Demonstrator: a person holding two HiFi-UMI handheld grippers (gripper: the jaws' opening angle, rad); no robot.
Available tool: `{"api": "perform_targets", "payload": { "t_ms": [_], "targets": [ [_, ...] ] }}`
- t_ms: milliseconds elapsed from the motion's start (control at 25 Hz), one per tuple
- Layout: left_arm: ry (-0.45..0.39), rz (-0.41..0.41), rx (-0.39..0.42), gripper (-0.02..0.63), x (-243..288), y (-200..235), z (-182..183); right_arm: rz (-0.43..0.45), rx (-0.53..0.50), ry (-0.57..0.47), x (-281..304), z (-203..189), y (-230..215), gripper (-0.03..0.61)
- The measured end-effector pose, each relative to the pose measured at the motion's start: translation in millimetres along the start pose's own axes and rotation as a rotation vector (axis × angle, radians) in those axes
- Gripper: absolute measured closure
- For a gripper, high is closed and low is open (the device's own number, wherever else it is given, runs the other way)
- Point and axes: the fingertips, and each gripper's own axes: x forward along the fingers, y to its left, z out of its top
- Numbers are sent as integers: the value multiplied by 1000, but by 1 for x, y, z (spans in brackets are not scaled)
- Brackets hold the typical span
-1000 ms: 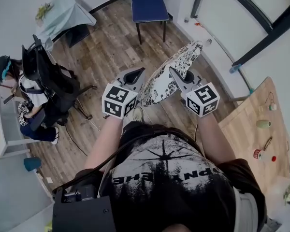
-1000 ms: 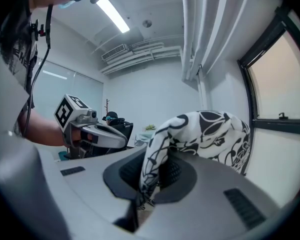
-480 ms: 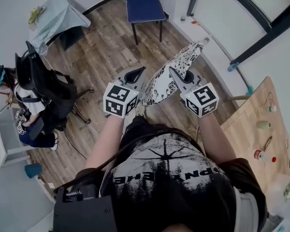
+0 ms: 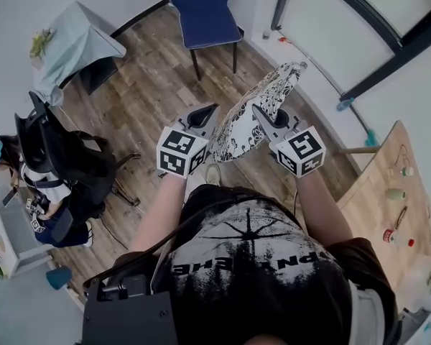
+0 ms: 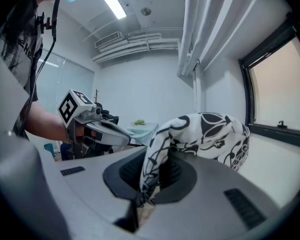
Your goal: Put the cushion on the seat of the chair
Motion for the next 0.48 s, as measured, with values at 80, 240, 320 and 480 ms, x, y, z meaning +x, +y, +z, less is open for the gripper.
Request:
{"api": "perform_targets", "payload": {
  "t_ms": [80, 240, 320, 480],
  "targets": [
    [-1, -16, 2, 598, 5, 18, 4, -16, -5, 10, 17, 3, -4, 552],
    [-8, -37, 4, 598, 13, 50, 10, -36, -20, 29, 48, 6, -10, 552],
    [-11, -46, 4, 598, 17, 67, 10, -44, -19, 32, 65, 9, -13, 552],
    [-9, -61, 4, 598, 22, 103, 8, -67, -19, 35, 100, 15, -19, 552]
  ]
}}
